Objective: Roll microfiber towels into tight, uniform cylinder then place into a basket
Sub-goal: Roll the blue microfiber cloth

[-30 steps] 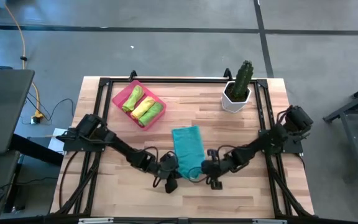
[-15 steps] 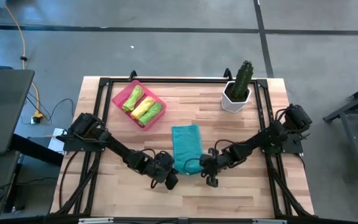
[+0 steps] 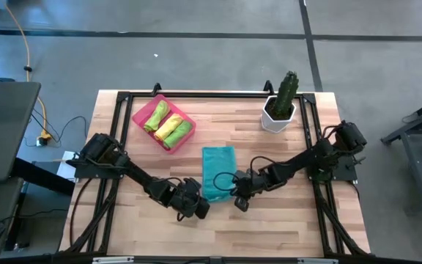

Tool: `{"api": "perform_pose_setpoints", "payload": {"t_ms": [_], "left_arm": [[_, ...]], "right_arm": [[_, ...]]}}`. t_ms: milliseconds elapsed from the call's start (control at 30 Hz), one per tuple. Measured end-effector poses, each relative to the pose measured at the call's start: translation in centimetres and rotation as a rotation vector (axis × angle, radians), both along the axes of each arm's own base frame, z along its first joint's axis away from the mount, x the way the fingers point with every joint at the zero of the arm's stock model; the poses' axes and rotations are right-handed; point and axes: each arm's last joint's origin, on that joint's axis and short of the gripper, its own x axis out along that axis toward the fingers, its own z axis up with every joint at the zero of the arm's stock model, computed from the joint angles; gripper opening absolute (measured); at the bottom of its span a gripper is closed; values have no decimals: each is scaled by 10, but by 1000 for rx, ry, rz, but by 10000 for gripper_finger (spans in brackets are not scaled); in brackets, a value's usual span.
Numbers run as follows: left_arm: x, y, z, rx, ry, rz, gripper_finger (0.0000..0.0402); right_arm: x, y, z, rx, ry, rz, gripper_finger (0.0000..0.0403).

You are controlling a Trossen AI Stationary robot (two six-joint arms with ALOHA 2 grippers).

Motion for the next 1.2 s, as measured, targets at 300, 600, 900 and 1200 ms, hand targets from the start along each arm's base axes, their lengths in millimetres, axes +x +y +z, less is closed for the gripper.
{"api": "perform_pose_setpoints", "payload": {"t_ms": [300,600,900,1200], "left_arm": [[-2,1,-1,-8,26,32,3],[-3,1,-2,-33,55,-28,3],[-3,0,-3,-65,58,-9,3],[-3,0,-4,-60,62,-17,3]], "right_arm": [[-3,1,3,40,29,113,93],[-15,10,54,-161,-241,364,112],[-22,29,25,-648,-180,675,113],[-12,35,0,-615,-179,682,115]]}}
